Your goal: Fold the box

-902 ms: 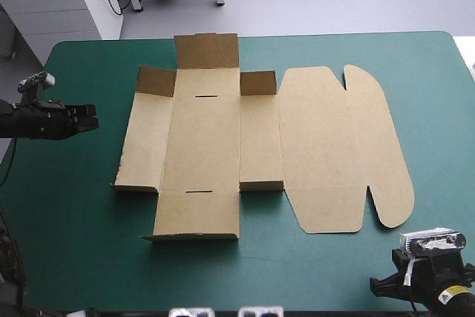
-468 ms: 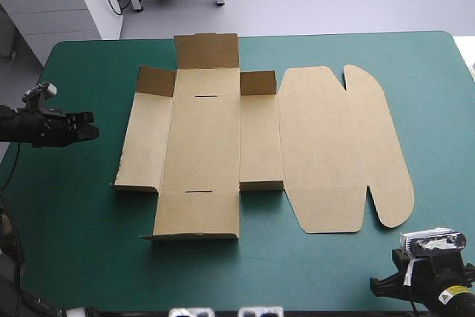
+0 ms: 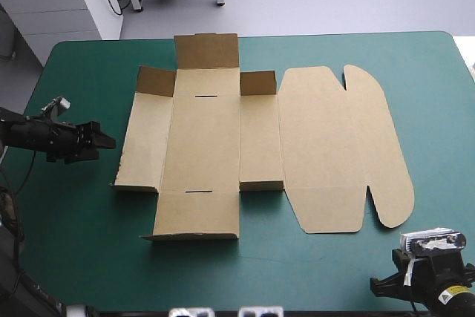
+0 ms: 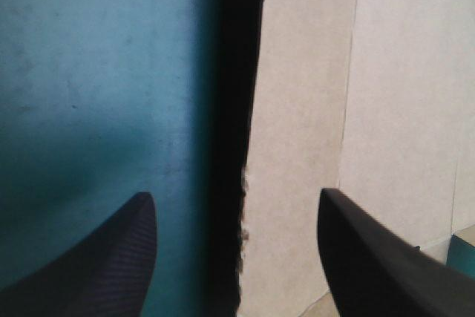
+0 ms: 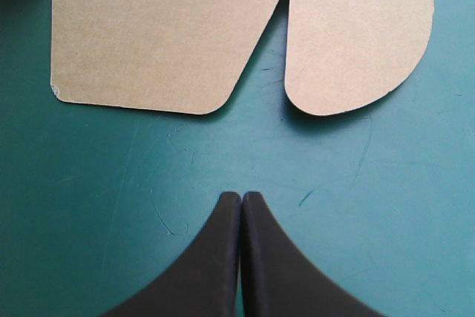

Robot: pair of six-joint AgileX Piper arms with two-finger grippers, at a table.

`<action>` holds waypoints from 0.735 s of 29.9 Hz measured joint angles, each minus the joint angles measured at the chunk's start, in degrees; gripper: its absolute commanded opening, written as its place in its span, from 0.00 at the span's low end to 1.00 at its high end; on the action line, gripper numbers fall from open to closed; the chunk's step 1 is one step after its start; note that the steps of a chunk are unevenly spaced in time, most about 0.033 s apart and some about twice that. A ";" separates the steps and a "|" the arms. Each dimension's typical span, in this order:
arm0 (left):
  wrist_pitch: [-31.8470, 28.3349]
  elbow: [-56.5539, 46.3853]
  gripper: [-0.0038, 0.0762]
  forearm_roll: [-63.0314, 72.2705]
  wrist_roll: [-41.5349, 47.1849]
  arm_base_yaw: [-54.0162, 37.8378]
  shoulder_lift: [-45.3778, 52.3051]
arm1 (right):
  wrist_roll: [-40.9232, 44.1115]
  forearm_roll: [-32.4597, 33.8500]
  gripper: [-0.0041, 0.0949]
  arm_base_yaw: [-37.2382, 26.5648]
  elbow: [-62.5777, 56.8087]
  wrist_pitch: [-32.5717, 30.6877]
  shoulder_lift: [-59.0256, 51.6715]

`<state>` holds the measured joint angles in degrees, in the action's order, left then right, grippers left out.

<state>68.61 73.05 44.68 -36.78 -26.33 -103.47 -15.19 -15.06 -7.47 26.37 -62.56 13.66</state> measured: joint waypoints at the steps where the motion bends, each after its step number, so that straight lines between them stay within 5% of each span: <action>1: 0.00 0.00 0.62 0.12 -0.16 0.00 -0.84 | 0.00 0.00 0.02 0.00 0.00 0.00 0.00; 19: 1.45 1.09 0.62 9.65 -1.60 11.32 -9.92 | 0.00 0.00 0.02 0.00 0.00 0.00 0.00; 22: 1.67 1.09 0.55 12.22 -2.09 13.05 -10.90 | 0.00 0.00 0.02 0.00 0.00 0.00 0.00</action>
<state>70.28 74.14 56.90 -38.88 -13.27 -114.37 -15.19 -15.06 -7.47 26.37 -62.56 13.66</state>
